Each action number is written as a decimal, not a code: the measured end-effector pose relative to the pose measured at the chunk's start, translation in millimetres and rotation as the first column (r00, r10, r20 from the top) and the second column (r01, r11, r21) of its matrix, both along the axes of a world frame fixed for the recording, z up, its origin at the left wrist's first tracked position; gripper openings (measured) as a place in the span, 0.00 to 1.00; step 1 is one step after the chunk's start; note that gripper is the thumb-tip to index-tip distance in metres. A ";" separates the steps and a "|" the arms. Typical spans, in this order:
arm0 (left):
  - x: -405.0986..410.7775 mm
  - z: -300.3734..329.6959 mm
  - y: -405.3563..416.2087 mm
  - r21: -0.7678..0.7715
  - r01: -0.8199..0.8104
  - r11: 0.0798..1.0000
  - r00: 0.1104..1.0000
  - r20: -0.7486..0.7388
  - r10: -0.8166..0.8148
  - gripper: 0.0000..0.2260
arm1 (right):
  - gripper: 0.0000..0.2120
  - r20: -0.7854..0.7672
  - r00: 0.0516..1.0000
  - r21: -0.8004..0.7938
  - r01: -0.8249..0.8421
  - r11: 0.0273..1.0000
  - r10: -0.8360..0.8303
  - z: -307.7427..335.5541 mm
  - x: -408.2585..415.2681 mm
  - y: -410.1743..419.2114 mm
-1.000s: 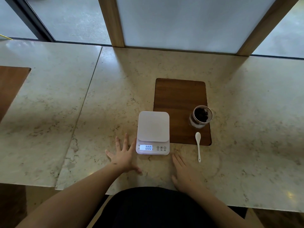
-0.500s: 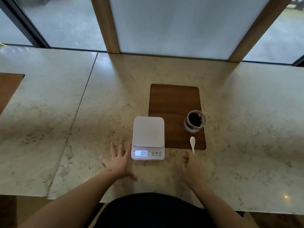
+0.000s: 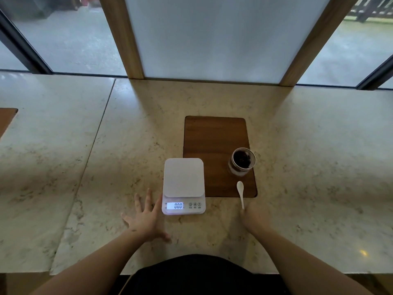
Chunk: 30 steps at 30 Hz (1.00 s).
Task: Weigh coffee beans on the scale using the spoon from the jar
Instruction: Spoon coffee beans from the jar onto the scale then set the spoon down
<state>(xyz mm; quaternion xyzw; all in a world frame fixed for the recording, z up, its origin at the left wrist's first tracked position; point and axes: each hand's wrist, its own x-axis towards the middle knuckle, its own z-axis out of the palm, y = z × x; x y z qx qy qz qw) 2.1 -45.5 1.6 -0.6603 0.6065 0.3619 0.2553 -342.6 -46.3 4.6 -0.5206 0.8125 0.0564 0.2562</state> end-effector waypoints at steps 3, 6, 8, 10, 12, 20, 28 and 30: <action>-0.8 1.7 0.4 -0.008 -0.003 1.000 1.000 0.002 0.003 0.70 | 0.14 0.006 0.999 0.048 -0.041 0.998 0.040 2.1 3.9 2.5; -0.7 2.3 1.3 -0.007 -0.003 1.000 1.000 0.003 0.003 0.70 | 0.16 0.099 0.994 0.046 -0.053 0.998 0.048 4.5 8.6 3.5; -0.3 1.8 1.1 -0.005 0.004 1.000 1.000 0.000 -0.004 0.70 | 0.15 0.196 0.979 -0.029 -0.045 0.999 0.050 12.6 11.9 3.8; 0.2 1.9 0.6 0.000 0.001 1.000 1.000 -0.004 -0.001 0.70 | 0.13 0.256 0.959 -0.166 -0.081 0.983 0.122 26.2 11.8 5.0; 0.3 2.1 1.3 -0.001 -0.004 1.000 1.000 -0.004 0.004 0.70 | 0.11 0.266 0.946 -0.361 -0.081 0.929 0.185 44.7 6.7 4.3; 0.7 2.0 1.7 -0.002 -0.006 1.000 1.000 -0.006 0.006 0.70 | 0.15 0.059 0.994 -0.534 -0.047 0.844 0.093 91.4 -29.7 -51.0; 0.0 3.3 1.6 -0.001 0.001 1.000 1.000 0.003 -0.001 0.70 | 0.17 -0.105 0.991 -0.390 -0.123 0.913 0.088 91.6 -33.8 -86.4; -0.5 4.5 1.5 0.000 0.005 1.000 1.000 0.007 -0.005 0.70 | 0.17 -0.086 0.993 -0.379 -0.108 0.919 0.081 89.0 -34.3 -89.0</action>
